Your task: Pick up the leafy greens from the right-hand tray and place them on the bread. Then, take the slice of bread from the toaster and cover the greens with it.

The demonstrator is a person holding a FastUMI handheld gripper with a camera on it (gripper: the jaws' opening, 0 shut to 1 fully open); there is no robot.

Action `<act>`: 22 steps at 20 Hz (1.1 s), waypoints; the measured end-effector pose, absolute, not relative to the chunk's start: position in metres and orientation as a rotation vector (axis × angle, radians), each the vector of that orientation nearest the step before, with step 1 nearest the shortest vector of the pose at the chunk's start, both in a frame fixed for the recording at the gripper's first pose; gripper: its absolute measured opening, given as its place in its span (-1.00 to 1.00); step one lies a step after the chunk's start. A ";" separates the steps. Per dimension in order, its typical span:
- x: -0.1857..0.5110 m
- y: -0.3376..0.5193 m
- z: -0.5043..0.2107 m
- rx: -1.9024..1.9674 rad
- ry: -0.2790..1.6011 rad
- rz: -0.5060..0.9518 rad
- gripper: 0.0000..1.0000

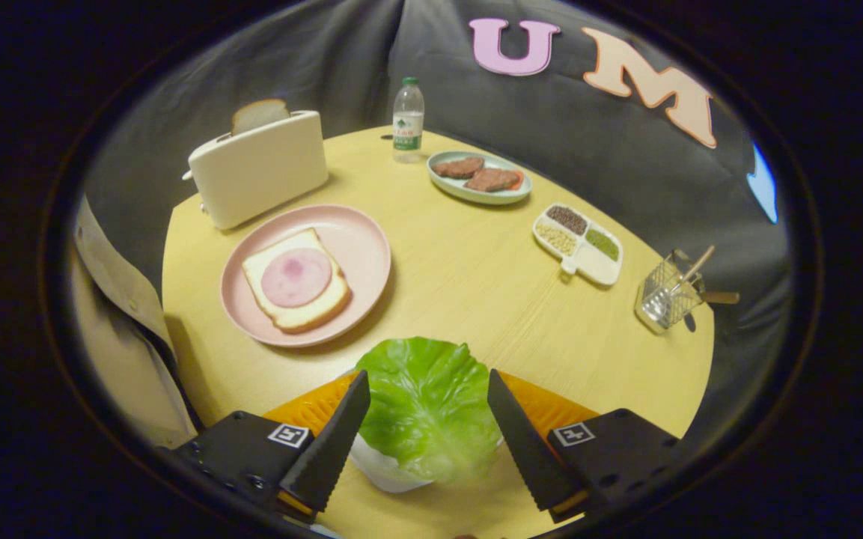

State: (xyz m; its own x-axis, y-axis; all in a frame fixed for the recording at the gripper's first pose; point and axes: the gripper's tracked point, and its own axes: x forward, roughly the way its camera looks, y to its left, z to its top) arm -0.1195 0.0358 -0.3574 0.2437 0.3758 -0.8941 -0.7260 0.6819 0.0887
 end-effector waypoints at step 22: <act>-0.160 0.039 -0.391 -0.393 1.289 0.807 -0.21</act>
State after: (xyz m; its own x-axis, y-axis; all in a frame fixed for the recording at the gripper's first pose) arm -0.1601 0.0387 -0.3907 0.0625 0.3084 -0.9492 -0.7189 0.6736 0.1716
